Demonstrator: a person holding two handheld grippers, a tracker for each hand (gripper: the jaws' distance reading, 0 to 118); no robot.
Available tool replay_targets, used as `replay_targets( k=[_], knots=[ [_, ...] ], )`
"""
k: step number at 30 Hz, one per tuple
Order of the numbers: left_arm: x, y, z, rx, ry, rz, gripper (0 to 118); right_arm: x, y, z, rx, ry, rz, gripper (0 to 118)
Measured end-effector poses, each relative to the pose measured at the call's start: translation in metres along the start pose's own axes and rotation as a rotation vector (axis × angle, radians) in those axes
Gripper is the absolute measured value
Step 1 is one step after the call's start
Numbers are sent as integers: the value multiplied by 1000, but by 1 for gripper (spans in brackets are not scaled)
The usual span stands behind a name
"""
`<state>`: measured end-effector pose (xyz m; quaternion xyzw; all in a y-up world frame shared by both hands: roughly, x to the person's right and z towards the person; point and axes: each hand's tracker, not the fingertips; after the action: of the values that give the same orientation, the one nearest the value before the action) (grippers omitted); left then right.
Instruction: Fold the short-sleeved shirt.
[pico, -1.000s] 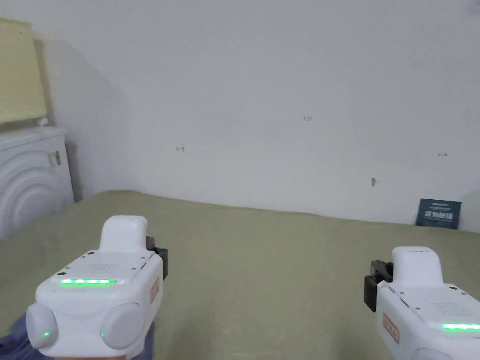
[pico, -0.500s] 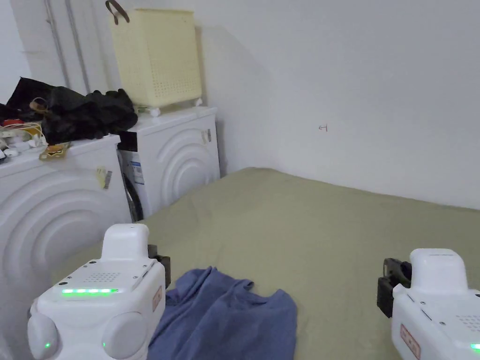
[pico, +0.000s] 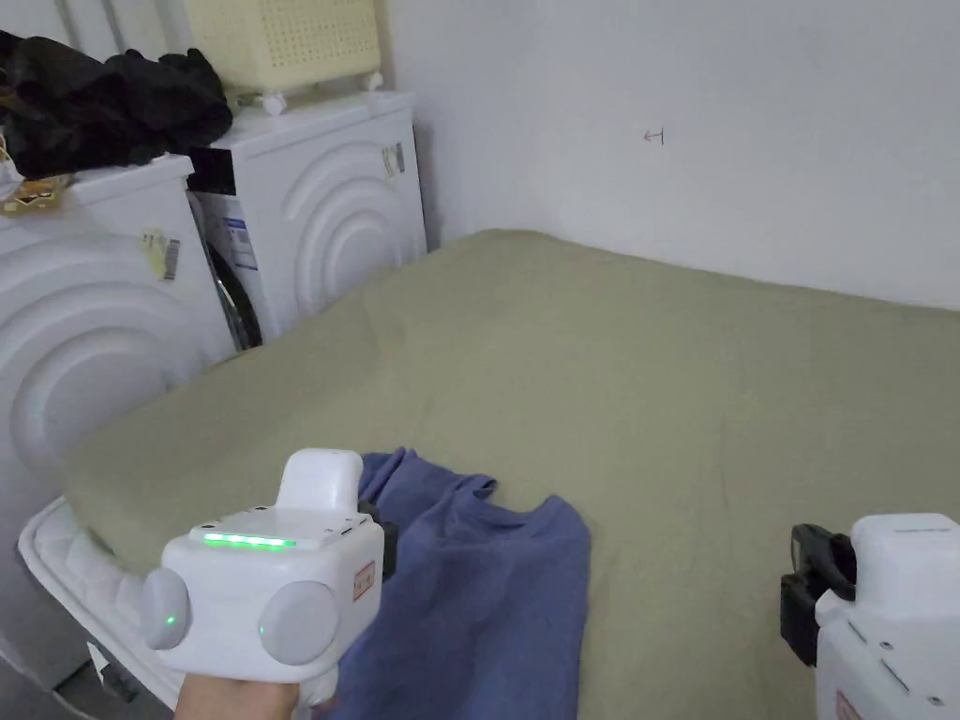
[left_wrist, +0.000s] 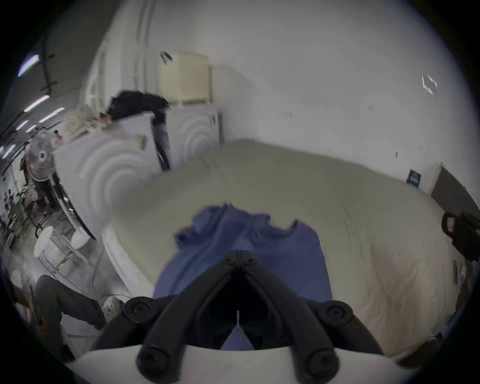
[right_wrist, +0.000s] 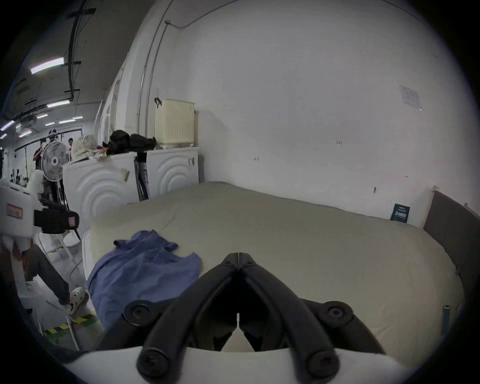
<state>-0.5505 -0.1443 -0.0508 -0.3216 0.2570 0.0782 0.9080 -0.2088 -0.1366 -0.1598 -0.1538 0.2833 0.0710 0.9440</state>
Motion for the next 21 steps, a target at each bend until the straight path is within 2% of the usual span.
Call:
replay_targets(
  k=[2,3,4,5,6,7,8,11,14,16,17,19,21],
  knots=[
    [13,-8,-29,-86,-30,3,4,4,-16,-2,-36,-23,43,0],
    [16,-12,-46,-132,-60,15,26,6,-24,-3,-49,-27,50,0],
    [19,-15,-62,-182,-88,24,65,8,-30,-4,-67,-28,48,0],
    [24,-18,-74,-228,-118,53,91,11,-36,-4,-84,-26,33,0],
    [27,-22,-88,-283,-137,68,101,14,-42,-4,-98,-25,20,0],
    [29,-26,-102,-337,-135,74,101,16,-48,-4,-111,-23,13,0],
    [33,-30,-112,-360,-143,67,117,18,-54,-3,-127,-22,14,0],
    [46,-44,-135,-373,-92,-1,117,24,-69,3,-165,-30,5,0],
    [57,-57,-150,-419,-68,-14,116,33,-79,12,-204,-35,-34,0],
    [63,-57,-146,-394,-53,-42,110,39,-83,21,-209,-47,-35,0],
    [63,-54,-141,-384,-46,-41,94,43,-83,28,-211,-56,-36,0],
    [64,-49,-127,-329,-50,-54,0,51,-82,43,-205,-69,-47,0],
    [64,-42,-111,-327,-17,-89,0,62,-80,61,-191,-99,-65,0]
  ],
)
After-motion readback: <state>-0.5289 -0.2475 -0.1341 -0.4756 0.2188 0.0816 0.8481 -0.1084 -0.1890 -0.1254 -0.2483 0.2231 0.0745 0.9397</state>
